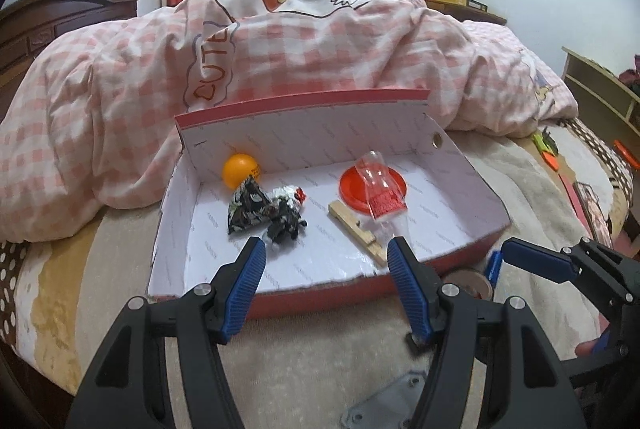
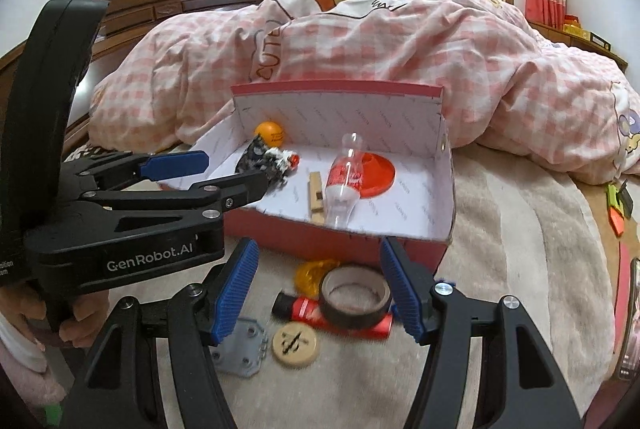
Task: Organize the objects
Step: 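Withdraw both grippers from the box toward the remaining items, then grasp the black tape roll with the right gripper while the left grasps the wooden chess piece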
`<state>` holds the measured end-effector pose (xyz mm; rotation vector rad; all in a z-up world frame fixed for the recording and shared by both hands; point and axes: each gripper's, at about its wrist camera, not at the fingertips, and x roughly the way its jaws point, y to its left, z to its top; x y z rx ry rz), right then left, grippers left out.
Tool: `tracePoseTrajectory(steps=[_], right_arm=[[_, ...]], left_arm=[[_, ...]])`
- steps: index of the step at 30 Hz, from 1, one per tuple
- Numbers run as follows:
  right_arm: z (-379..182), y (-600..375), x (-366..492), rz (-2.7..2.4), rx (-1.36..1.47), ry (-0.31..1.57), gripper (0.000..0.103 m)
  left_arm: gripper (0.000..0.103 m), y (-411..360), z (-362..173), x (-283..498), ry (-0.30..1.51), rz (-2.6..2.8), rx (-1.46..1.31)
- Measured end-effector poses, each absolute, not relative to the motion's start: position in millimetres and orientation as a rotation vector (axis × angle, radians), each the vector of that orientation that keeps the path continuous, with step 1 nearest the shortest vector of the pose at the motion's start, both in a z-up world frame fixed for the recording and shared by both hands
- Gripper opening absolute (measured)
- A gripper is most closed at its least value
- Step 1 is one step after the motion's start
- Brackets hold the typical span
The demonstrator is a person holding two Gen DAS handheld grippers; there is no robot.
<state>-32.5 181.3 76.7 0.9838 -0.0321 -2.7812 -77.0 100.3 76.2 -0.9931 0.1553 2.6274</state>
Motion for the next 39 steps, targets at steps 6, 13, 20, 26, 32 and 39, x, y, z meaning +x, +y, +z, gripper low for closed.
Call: tracePoseTrajectory(steps=[6, 13, 20, 26, 32, 39], right_arm=[[69, 180, -16, -2.759, 1.010, -0.004, 0.065], [54, 185, -10, -2.761, 1.068, -0.003, 0.065], [44, 195, -15, -2.788, 1.114, -0.041, 0.065], [38, 199, -28, -2.785, 1.158, -0.072, 0.065], [34, 198, -41, -2.764, 1.181, -0.106, 0.065], [34, 197, -47, -2.759, 1.177, -0.126, 0.050]], left_arm=[[0.064, 97, 70, -56, 0.155, 2.607, -1.011], [0.064, 98, 56, -40, 0.154, 2.571, -1.045], [0.064, 94, 39, -39, 0.148, 2.561, -1.108], [0.064, 90, 32, -39, 0.134, 2.556, -1.134], [0.064, 90, 30, -35, 0.128, 2.528, -1.138], [0.064, 96, 30, -29, 0.145, 2.501, -1.132]])
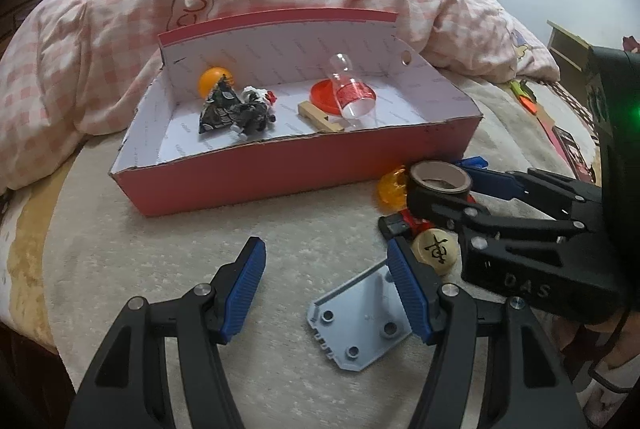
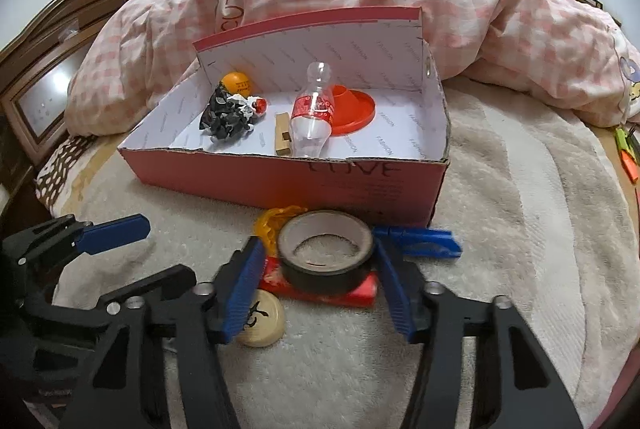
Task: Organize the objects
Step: 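Grasp the black tape roll with the right gripper while the left grasps the wooden chess piece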
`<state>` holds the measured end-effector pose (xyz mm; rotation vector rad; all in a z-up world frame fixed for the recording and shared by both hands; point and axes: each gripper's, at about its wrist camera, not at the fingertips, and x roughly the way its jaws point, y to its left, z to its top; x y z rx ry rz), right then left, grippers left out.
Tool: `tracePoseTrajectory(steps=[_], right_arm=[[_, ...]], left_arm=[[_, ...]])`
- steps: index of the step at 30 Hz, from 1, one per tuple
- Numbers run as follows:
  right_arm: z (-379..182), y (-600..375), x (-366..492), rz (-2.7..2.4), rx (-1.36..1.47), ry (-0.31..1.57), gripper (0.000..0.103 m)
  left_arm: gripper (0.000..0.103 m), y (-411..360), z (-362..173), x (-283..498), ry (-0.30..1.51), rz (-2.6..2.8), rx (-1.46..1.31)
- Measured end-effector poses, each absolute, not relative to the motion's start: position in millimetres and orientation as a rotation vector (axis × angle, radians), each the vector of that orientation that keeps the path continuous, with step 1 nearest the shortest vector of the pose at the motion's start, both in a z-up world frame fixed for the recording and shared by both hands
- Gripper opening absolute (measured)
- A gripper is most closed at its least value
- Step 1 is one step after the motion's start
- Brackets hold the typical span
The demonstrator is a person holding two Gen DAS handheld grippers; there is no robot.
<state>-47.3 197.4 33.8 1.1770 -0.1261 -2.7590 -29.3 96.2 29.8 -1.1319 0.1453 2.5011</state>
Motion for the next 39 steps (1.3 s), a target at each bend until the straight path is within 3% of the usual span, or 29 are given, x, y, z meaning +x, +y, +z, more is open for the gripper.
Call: tracePoseTrajectory(steps=[19, 27, 34, 39], right_arm=[[49, 232, -4, -2.811, 1.175, -0.112, 0.050], [47, 246, 0, -2.809, 1.159, -0.187, 0.050], [45, 244, 1, -2.791, 1.145, -0.203, 0.050], [45, 240, 1, -2.784, 1.146, -0.206, 0.050]], left_arm=[[0.064, 141, 32, -9, 0.195, 2.363, -1.075], [0.056, 165, 19, -13, 0.338, 2.357, -1.081], [0.031, 168, 16, -17, 0.353, 2.357, -1.077], [0.031, 165, 18, -17, 0.340, 2.360, -1.074]])
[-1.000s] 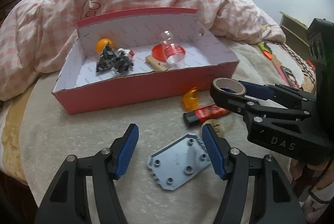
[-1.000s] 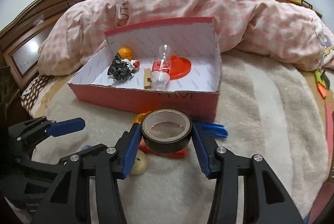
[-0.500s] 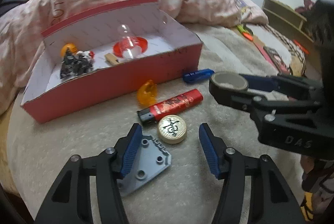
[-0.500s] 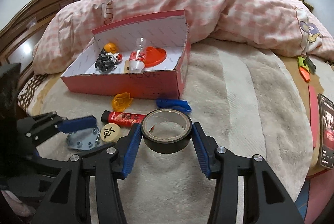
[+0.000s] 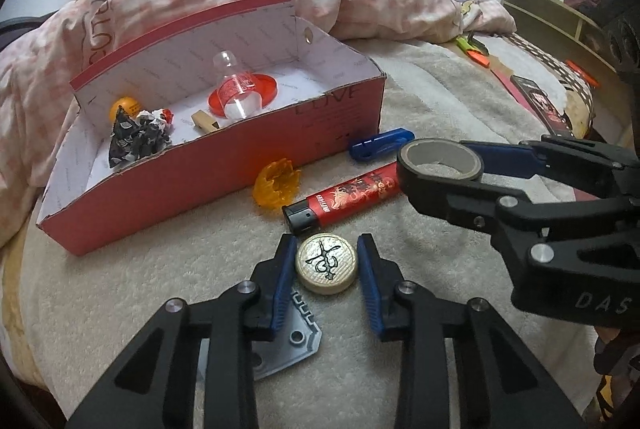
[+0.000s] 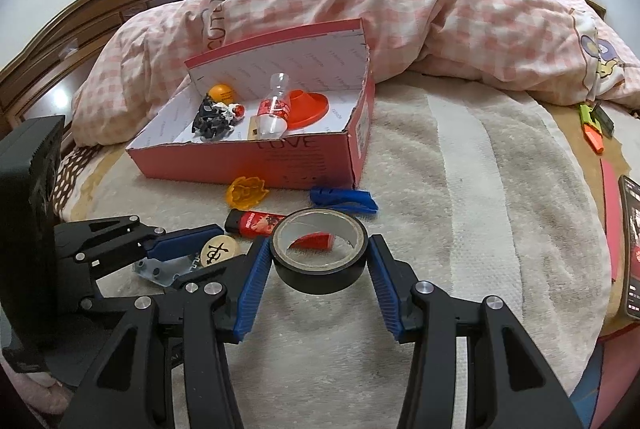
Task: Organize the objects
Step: 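Grasp the black tape roll with the right gripper while the left grasps the wooden chess piece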
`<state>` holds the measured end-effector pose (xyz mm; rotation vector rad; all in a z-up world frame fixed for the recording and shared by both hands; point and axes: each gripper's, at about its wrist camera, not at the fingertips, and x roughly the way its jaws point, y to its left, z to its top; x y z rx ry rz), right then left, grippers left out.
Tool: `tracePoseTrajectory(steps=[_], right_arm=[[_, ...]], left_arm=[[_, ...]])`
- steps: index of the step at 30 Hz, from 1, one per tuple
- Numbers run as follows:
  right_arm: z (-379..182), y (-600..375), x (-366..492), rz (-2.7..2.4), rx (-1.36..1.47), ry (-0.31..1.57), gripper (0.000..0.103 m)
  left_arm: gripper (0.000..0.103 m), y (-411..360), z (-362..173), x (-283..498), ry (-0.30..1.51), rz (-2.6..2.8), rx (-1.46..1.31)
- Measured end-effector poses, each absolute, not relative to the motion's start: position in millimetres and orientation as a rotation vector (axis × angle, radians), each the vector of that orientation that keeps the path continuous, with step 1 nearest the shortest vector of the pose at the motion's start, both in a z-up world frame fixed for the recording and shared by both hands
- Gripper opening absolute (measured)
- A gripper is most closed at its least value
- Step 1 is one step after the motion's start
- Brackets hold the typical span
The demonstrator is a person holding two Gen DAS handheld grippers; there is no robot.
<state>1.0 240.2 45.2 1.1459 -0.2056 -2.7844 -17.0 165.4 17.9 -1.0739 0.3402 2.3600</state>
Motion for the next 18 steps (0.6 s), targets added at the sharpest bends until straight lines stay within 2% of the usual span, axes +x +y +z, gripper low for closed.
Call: tracePoseTrajectory(steps=[11, 18], right_arm=[[38, 224, 3, -2.734, 1.168, -0.198, 0.050], [25, 207, 0, -2.706, 1.207, -0.150, 0.050]], left_arm=[[0.031, 121, 47, -20, 0.227, 2.494, -1.038], [0.031, 80, 44, -32, 0.179, 2.605, -1.091]])
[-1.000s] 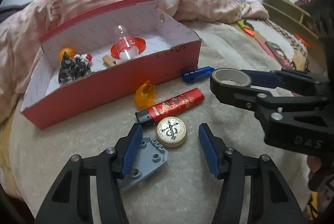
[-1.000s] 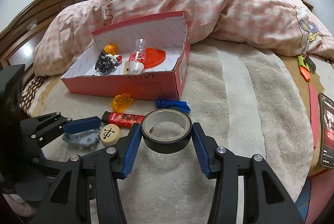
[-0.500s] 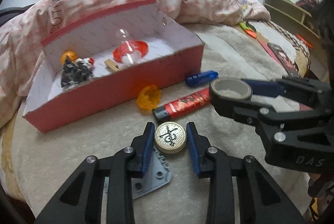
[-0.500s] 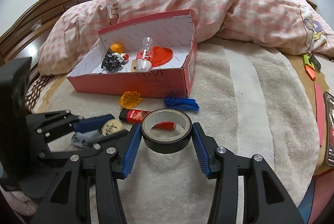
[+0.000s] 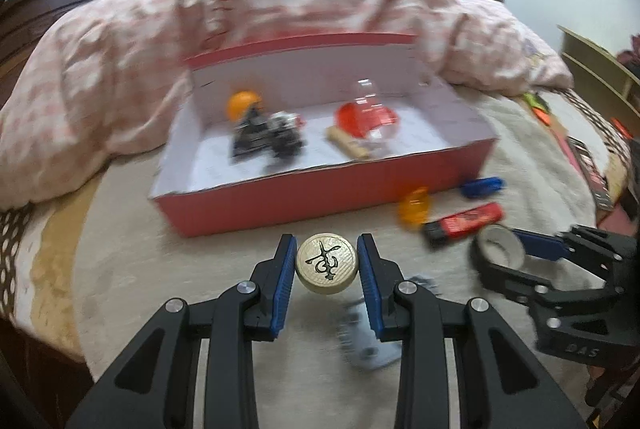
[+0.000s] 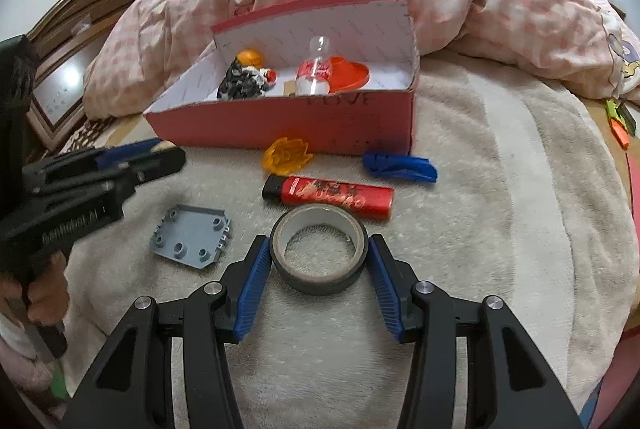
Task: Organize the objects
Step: 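Grasp the black tape roll with the right gripper while the left grasps the wooden chess piece, then carry the tape roll and chess piece into the shoebox with both grippers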
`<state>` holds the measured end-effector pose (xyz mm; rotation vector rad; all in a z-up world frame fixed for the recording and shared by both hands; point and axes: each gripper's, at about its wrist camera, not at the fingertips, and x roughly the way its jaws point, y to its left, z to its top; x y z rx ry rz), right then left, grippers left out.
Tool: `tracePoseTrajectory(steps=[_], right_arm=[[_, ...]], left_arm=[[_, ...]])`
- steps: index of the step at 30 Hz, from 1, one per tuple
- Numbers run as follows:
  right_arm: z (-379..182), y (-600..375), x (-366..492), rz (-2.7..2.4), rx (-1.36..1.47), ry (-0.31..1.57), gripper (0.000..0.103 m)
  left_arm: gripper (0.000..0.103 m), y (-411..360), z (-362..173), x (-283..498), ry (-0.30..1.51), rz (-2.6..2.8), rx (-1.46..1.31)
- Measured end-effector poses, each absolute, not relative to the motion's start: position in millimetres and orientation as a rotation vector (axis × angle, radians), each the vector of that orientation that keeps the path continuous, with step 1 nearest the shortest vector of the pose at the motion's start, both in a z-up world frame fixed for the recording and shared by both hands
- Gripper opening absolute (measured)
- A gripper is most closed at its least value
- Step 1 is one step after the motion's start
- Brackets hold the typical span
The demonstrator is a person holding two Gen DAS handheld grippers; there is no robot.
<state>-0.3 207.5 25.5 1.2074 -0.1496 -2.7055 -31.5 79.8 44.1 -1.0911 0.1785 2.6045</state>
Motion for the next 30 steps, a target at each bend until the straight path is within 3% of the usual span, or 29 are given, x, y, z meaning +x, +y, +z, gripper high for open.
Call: tracePoseTrajectory(steps=[14, 30], right_arm=[[19, 196, 1, -2.746, 1.209, -0.024, 0.051], [29, 199, 8, -2.709, 1.181, -0.149, 0.050]], left_arm=[[0.031, 51, 13, -46, 0.110, 2.640, -1.208], [0.031, 44, 36, -39, 0.057, 2.631, -1.144]])
